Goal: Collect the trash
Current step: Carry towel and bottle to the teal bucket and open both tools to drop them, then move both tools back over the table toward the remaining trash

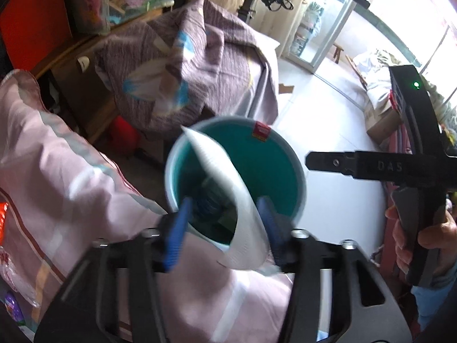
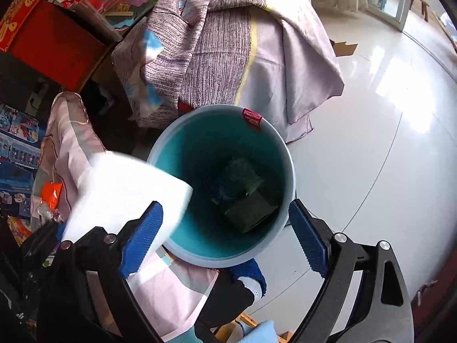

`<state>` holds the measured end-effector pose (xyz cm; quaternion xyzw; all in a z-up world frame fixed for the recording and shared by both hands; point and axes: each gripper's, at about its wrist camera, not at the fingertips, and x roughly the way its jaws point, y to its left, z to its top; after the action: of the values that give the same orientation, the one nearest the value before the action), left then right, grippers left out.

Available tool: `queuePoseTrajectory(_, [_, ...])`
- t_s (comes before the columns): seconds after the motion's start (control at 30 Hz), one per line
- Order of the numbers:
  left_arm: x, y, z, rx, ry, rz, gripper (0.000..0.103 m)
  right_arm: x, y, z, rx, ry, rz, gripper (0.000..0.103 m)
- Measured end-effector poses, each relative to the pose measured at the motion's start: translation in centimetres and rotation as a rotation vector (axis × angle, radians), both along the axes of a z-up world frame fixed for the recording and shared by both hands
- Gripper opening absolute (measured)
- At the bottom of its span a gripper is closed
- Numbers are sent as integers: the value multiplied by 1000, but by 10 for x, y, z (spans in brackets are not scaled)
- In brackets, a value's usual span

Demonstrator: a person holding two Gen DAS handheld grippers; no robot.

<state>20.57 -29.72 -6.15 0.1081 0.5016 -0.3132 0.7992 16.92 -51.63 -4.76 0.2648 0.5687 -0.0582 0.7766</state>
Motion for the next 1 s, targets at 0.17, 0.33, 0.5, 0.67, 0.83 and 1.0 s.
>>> queuePoseTrajectory(0.17, [2,7,-2,0,9,17,65,-1,1,-1,-1,10,-8,86])
queuePoseTrajectory(0.33, [0,21,0,-9,11,48,82,1,7,2,-5,24,-7,86])
queuePoseTrajectory(0.5, [-9,39,8,-34,-6,74,90,1,23,9,-27,23,20,86])
queuePoseTrajectory(0.67, [-18,61,18,-42,-27,97,92,-3,44,25,-51,4,49,86])
queuePoseTrajectory(0.83, [-31,96,29,-63,-45,141,93,-8,74,41,-78,-17,91,86])
queuePoseTrajectory(1.0, [-48,144,41,-90,-65,201,96,-13,123,57,-99,-38,170,86])
